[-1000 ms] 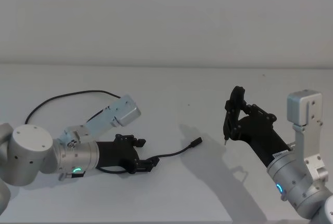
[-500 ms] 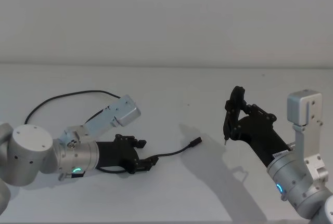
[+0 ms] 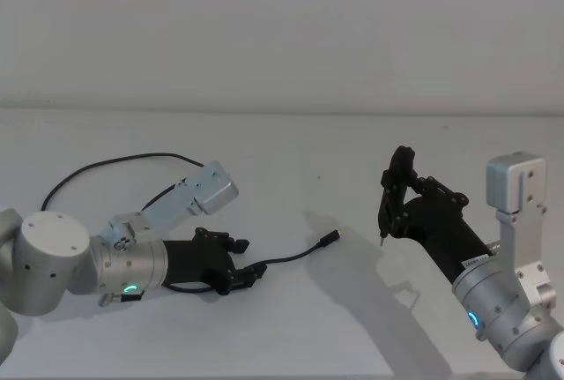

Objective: Pick up the data cable with the one hand.

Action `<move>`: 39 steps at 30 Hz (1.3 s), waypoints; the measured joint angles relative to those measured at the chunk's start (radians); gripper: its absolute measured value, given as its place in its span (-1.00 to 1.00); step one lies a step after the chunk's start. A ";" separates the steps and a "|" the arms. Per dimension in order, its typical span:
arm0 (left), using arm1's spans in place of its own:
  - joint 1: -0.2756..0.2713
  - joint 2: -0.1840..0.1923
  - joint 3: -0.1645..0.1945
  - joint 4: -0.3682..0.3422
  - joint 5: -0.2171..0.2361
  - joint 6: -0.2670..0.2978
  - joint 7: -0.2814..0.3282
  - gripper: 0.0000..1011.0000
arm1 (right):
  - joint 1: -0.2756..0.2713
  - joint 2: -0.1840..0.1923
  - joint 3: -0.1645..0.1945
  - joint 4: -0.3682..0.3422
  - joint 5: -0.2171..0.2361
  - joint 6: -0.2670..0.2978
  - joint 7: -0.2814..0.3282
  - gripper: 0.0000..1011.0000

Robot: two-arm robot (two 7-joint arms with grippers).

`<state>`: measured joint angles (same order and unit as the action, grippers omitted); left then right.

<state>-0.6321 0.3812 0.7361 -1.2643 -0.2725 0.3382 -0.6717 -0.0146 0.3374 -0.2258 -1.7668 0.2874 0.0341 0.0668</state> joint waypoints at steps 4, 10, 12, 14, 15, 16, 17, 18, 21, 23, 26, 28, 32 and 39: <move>0.000 0.000 0.000 0.000 0.000 0.000 0.000 -0.02 | 0.000 0.000 0.000 0.000 0.000 0.000 0.000 -0.46; 0.000 0.000 0.000 0.000 0.000 0.000 0.000 -0.10 | 0.000 0.000 0.000 0.000 0.000 0.000 0.000 -0.46; 0.000 0.000 0.000 0.000 0.000 0.000 0.000 -0.13 | 0.000 0.000 0.000 0.000 0.000 0.000 0.000 -0.46; 0.000 0.000 0.000 0.000 0.000 0.000 0.000 -0.16 | 0.000 0.000 0.000 0.000 0.000 0.000 0.000 -0.46; 0.000 0.000 0.000 0.000 0.000 0.000 0.000 -0.17 | 0.000 0.000 0.000 0.000 0.000 0.000 0.000 -0.46; 0.000 0.000 0.000 0.000 0.000 0.000 0.000 -0.18 | 0.000 0.000 0.000 0.000 0.000 0.000 0.000 -0.46; 0.000 0.000 0.000 0.000 0.000 0.000 0.000 -0.19 | 0.000 0.000 0.000 0.000 0.000 0.000 0.000 -0.46; 0.000 0.000 0.000 0.000 0.000 0.000 0.000 -0.21 | 0.000 0.000 0.000 0.000 0.000 0.000 0.000 -0.46; 0.000 0.000 0.000 0.000 0.000 0.000 0.000 -0.24 | 0.000 0.000 0.000 0.000 0.000 0.000 0.000 -0.46; 0.000 0.000 0.000 0.000 0.000 0.000 0.000 -0.27 | 0.000 0.000 0.000 0.000 0.000 0.000 0.000 -0.46; 0.000 0.000 0.000 0.000 0.000 0.000 0.000 -0.31 | 0.000 0.000 0.000 0.000 0.000 0.000 0.000 -0.46; 0.000 0.000 0.000 0.000 0.000 0.000 0.000 -0.34 | 0.000 0.000 0.000 0.000 0.000 0.000 0.000 -0.46; 0.000 0.000 0.000 0.000 0.000 0.000 0.000 -0.39 | 0.000 0.000 0.000 0.000 0.000 0.000 0.000 -0.46; 0.000 0.000 0.000 0.000 0.000 0.000 0.000 -0.48 | 0.000 0.000 0.000 0.000 0.000 0.000 0.000 -0.46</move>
<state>-0.6320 0.3812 0.7362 -1.2642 -0.2722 0.3382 -0.6716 -0.0146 0.3374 -0.2258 -1.7668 0.2874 0.0340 0.0668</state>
